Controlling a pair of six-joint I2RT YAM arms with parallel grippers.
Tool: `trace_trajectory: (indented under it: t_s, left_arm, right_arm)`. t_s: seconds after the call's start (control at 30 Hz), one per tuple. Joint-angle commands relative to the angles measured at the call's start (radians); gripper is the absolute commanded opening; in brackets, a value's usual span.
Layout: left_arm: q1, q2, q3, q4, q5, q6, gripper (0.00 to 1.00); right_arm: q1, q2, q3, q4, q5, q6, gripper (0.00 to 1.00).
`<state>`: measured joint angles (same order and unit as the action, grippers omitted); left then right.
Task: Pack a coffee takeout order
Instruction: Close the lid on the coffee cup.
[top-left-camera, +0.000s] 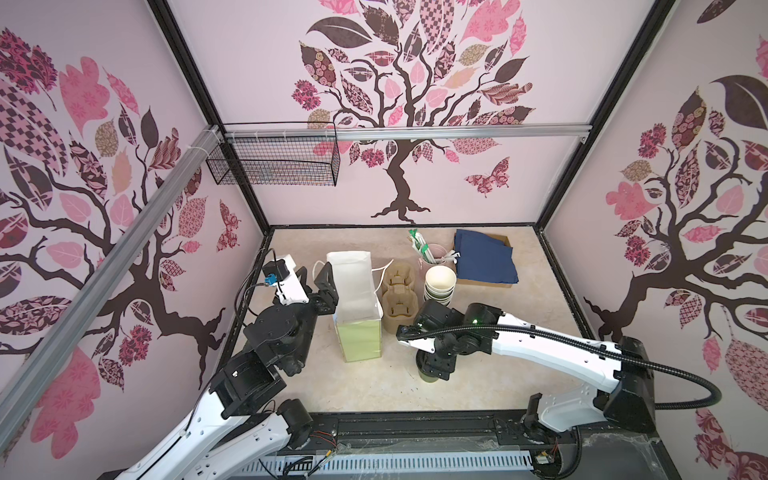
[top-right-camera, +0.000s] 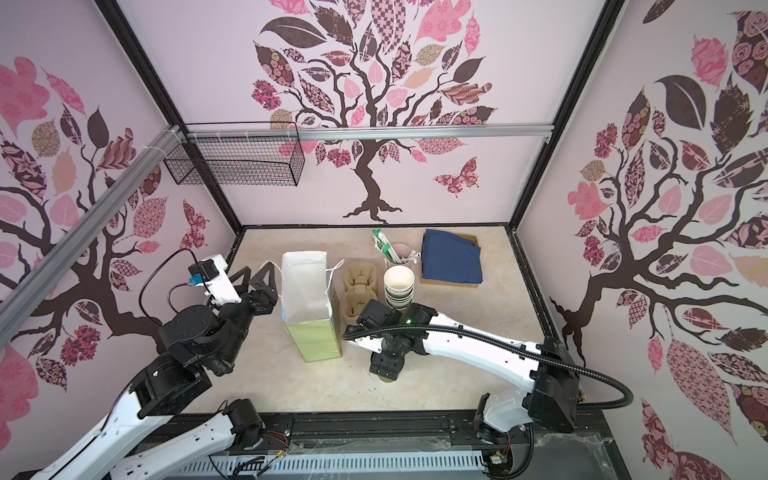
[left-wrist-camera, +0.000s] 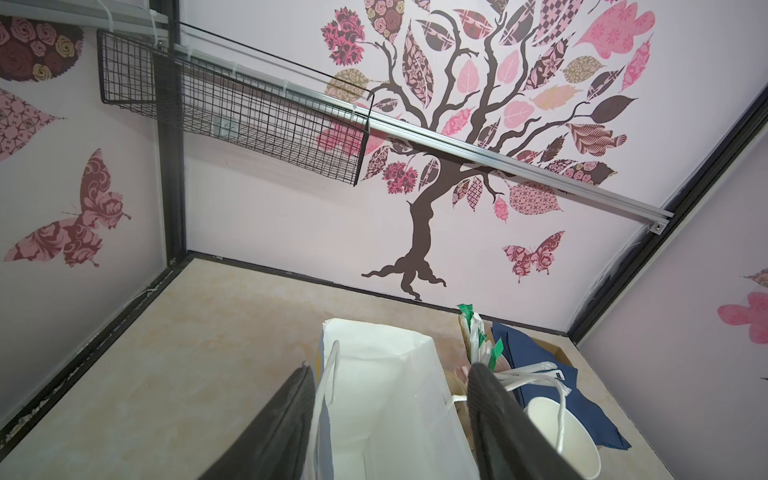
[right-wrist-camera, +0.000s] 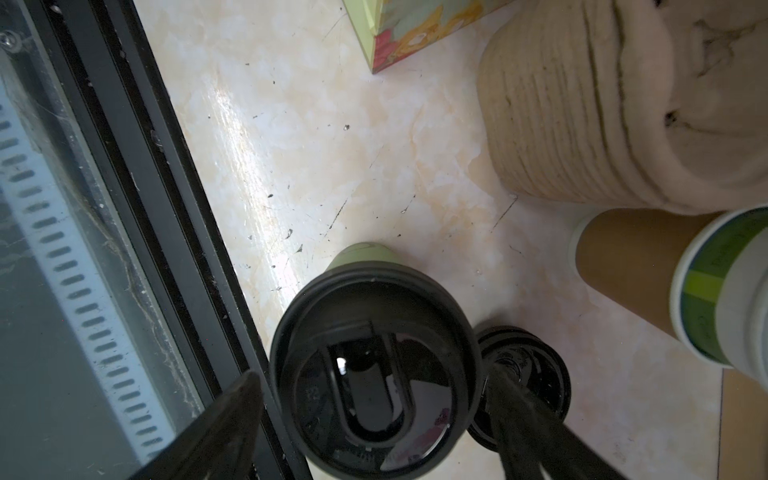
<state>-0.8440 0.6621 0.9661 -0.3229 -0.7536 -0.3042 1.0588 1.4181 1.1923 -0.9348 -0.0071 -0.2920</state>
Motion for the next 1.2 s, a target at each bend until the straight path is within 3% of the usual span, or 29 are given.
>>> trace_trajectory:
  t_s: [0.0,0.13,0.3,0.4,0.47,0.53,0.67,0.8,1.0,1.17]
  left_arm:
    - [0.003,0.002,0.038,0.038,0.037,0.042,0.62]
    - [0.003,0.037,0.086,0.007,0.153,0.11,0.62]
    - [0.002,0.129,0.221,-0.117,0.337,0.156,0.63]
    - [0.002,0.193,0.303,-0.186,0.452,0.109,0.66]
    - [-0.002,0.268,0.377,-0.271,0.57,0.063,0.65]
    - [-0.05,0.334,0.423,-0.337,0.638,0.038,0.63]
    - [-0.314,0.42,0.462,-0.467,0.514,0.091,0.62]
    - [-0.429,0.462,0.47,-0.632,0.48,-0.055,0.62]
    - [-0.454,0.516,0.405,-0.814,0.578,-0.34,0.66]
    - [-0.448,0.457,0.232,-0.7,0.622,-0.58,0.69]
  right_arm:
    - [-0.001,-0.002,0.066,-0.051,-0.035,0.01,0.87]
    - [-0.002,-0.051,0.167,-0.057,-0.018,0.115,0.88]
    - [-0.042,-0.118,0.228,-0.126,0.221,0.55,0.82]
    - [-0.226,-0.133,0.259,-0.294,0.195,0.804,0.77]
    - [-0.335,-0.168,0.224,-0.352,0.149,0.836,0.76]
    - [-0.37,-0.221,0.175,-0.332,0.13,0.853,0.76]
    - [-0.372,-0.289,0.068,-0.279,0.034,0.914,0.75]
    - [-0.372,-0.361,-0.056,-0.207,-0.038,0.978,0.74]
    - [-0.372,-0.4,-0.156,-0.106,-0.138,1.019,0.72]
    - [-0.372,-0.412,-0.213,-0.034,-0.225,1.027,0.71]
